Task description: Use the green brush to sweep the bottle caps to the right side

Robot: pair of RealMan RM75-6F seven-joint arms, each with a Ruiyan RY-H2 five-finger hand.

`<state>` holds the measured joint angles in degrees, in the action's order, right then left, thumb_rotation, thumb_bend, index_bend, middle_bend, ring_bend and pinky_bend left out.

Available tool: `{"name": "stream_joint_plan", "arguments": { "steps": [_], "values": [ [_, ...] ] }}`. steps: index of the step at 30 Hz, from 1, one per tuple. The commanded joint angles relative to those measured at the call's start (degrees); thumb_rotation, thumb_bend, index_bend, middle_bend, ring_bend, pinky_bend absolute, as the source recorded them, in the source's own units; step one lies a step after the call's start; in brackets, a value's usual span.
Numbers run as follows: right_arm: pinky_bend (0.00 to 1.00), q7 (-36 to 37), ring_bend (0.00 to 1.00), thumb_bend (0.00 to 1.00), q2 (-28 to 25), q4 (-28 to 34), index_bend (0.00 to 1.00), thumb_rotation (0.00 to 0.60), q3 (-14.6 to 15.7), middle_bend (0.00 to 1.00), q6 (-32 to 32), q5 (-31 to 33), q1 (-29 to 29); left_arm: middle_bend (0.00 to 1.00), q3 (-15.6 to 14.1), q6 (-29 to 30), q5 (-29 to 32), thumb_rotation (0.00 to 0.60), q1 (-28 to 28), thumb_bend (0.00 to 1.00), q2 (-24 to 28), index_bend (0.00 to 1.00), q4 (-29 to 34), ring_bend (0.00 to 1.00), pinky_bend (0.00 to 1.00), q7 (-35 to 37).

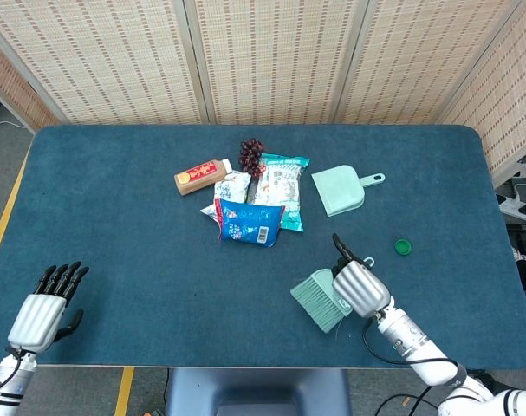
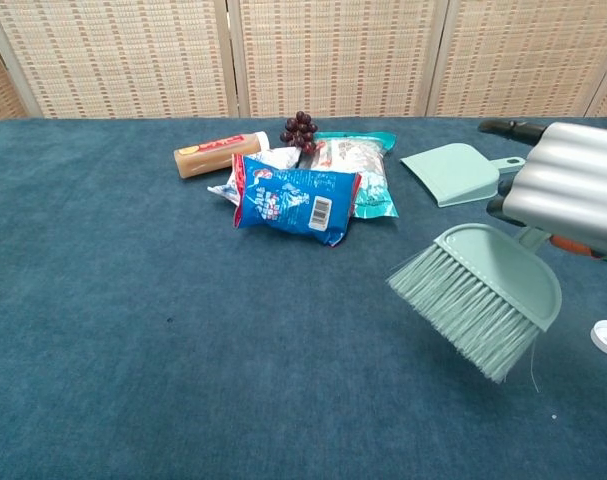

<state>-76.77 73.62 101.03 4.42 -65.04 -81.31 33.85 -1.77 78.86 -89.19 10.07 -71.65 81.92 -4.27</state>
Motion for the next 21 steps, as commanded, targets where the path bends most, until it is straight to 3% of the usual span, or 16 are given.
{"name": "stream_joint_plan", "arguments": {
  "steps": [1, 10, 16, 21],
  "values": [
    [0.0, -3.2, 0.64, 0.55, 1.4, -1.1, 0.97, 0.6, 0.9, 0.9, 1.4, 0.6, -0.2, 0.0, -0.1, 0.0, -0.1, 0.6, 0.0, 0.43, 0.0, 0.0, 0.0, 0.0, 0.06, 0.0],
    [0.0, -16.5, 0.64, 0.55, 0.9, -3.1, 0.97, 0.6, 3.2, 0.9, 1.4, 1.6, -1.1, 0.0, -0.2, -0.5, 0.0, 0.6, 0.1, 0.43, -0.2, 0.0, -0.2, 0.0, 0.06, -0.1],
    [0.0, -27.5, 0.64, 0.55, 0.4, -0.1, 0.97, 0.6, 4.6, 0.9, -1.3, 4.2, -3.2, 0.0, -0.2, -0.5, -0.1, 0.6, 0.1, 0.43, -0.4, 0.0, -0.3, 0.0, 0.06, -0.3],
    [0.0, -32.0, 0.64, 0.55, 0.4, 0.5, 0.97, 0.6, 5.3, 0.9, -2.6, 6.5, -4.3, 0.0, -0.3, -0.2, -0.5, 0.6, 0.1, 0.43, 0.0, 0.0, 0.3, 0.0, 0.06, 0.1]
  ]
}}
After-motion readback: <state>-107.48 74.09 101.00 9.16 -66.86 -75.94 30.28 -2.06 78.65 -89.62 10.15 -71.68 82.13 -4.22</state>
